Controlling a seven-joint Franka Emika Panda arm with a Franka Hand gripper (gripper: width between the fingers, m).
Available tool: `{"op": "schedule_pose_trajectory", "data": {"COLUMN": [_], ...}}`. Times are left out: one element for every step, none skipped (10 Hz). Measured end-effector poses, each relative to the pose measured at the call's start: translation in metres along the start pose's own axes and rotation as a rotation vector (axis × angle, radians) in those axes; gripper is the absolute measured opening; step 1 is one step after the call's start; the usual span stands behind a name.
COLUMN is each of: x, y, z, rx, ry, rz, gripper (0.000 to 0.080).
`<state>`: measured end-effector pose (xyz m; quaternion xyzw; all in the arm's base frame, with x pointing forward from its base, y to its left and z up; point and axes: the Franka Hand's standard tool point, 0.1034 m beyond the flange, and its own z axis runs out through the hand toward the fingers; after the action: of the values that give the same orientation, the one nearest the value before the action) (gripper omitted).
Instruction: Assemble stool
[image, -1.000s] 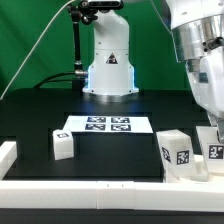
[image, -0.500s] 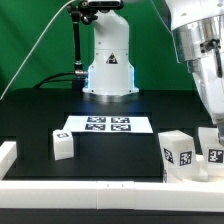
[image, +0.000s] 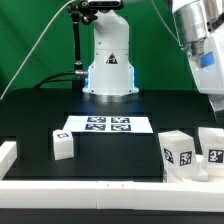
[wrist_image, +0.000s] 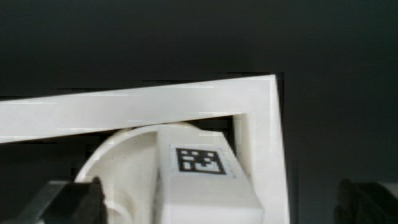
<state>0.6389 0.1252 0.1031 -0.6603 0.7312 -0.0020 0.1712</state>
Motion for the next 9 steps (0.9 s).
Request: {"op": "schedule_pose_trajectory", "data": {"x": [0.0,-0.0032,-0.0046,-0.0059,-0.0073,-0.0088,-0.0079,-0.0077,-0.0073], "y": [0.0001,0.0054,0.0068,0.0051,0.0072,0.0057,0.0053,0.0054,0.0053], "z": [0.0001,0.0015,0.0008,-0.0005,-0.0008,-0.0024,-0.0021,-0.002,-0.002], "rx": [-0.001,-0.048,-0.085,-0.092,-0.116,-0.128,-0.122,-0.122,-0.121], "ry": [0.001,-0.005,-0.011,-0.01,-0.025,-0.031,-0.032,-0.035,-0.041], "rz": [-0.107,-0.241,-0.393,-0.494,-0.566,-0.644,-0.715,-0.771,-0.86], "gripper": [0.0649,0.0649,0.0649,0.0649,0.0649,0.0649,0.0649,0.0649,0.0649]}}
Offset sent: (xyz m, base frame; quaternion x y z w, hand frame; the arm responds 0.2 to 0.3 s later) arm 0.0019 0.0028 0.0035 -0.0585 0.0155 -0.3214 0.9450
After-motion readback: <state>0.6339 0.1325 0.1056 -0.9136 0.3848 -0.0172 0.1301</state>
